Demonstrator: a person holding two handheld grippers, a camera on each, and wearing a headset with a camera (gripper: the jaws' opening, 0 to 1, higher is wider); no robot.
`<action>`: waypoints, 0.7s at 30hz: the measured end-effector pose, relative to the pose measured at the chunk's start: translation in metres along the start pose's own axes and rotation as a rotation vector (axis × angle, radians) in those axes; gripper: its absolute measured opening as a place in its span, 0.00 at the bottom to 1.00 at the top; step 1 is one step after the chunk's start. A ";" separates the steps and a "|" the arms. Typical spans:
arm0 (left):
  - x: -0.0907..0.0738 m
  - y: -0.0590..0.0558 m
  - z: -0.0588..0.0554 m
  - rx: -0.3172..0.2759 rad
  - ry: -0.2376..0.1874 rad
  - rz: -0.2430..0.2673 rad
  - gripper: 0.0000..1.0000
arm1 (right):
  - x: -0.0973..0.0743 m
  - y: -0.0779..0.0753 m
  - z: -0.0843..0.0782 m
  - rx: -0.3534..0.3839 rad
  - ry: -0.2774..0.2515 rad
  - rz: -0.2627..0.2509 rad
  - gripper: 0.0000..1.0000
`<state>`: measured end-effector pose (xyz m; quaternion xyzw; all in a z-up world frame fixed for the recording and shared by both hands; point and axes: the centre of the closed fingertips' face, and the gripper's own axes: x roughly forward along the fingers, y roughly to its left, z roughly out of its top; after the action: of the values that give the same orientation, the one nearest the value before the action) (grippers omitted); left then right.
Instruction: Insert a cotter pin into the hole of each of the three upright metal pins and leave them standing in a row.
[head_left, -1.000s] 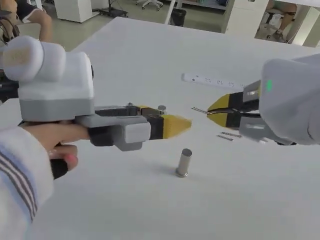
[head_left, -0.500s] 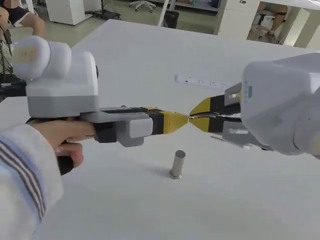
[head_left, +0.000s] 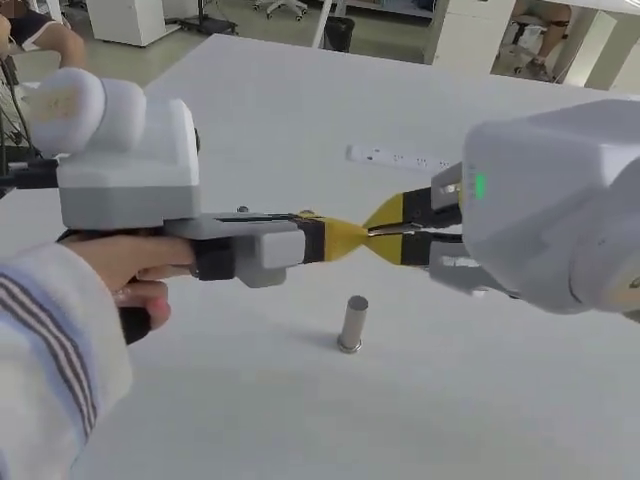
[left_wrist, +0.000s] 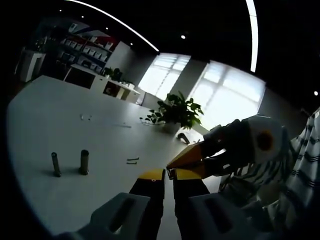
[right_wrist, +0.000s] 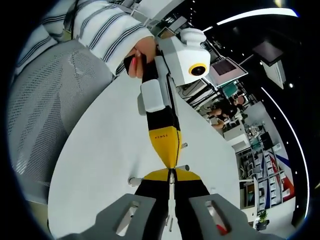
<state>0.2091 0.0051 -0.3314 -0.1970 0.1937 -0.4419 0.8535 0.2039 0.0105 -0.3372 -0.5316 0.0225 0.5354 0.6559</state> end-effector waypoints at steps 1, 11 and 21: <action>0.000 0.000 -0.001 0.000 0.005 0.001 0.00 | 0.000 0.000 0.000 0.002 -0.002 0.002 0.00; -0.004 0.001 -0.004 -0.006 0.027 -0.004 0.00 | 0.000 0.004 0.004 0.004 -0.008 0.005 0.00; -0.006 -0.001 -0.008 0.002 0.046 0.009 0.00 | 0.001 0.009 0.005 0.014 -0.032 0.011 0.00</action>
<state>0.2008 0.0086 -0.3371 -0.1853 0.2138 -0.4425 0.8510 0.1953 0.0135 -0.3415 -0.5182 0.0186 0.5474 0.6569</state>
